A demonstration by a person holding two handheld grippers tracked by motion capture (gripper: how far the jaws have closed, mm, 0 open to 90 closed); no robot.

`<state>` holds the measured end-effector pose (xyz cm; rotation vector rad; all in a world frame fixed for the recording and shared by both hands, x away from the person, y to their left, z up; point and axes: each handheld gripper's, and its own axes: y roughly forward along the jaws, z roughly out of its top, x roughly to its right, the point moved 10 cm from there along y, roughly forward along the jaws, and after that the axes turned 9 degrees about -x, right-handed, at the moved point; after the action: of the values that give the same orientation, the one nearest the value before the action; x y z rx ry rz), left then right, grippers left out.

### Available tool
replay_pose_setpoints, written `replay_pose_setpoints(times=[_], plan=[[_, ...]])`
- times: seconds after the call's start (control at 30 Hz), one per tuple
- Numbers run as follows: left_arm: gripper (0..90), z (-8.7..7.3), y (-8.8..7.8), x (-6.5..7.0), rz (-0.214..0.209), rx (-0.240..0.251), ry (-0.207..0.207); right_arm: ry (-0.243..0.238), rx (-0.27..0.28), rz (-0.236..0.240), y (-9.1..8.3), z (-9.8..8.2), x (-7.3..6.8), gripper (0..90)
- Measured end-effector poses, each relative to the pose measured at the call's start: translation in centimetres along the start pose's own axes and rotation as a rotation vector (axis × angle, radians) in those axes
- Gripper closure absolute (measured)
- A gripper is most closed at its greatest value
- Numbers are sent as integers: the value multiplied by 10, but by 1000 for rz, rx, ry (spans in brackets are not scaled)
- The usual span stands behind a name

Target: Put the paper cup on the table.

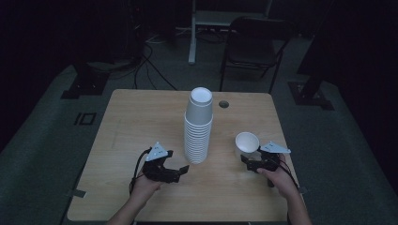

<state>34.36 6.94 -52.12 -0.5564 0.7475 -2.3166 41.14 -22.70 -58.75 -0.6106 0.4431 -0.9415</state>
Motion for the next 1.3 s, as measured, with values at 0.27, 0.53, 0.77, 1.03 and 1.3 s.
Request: replay_pose_setpoints(times=[0.27, 0.53, 0.77, 1.03, 1.3], plan=[[93, -24, -11, -28, 77, -15, -39, -1, -27, -8, -9, -15, -2, 111], [93, -53, -22, -59, 157, -38, -87, 1, -47, -33, -21, -31, -1, 112], [93, -78, -33, -84, 225, -61, -138, 28, -59, -65, -33, -44, 4, 112], [93, -109, -51, -109, 313, -79, -212, 33, -70, -109, -43, -58, 9, 112], [93, -130, -67, -126, 403, -94, -269, 52, -89, -154, -50, -72, 14, 112]])
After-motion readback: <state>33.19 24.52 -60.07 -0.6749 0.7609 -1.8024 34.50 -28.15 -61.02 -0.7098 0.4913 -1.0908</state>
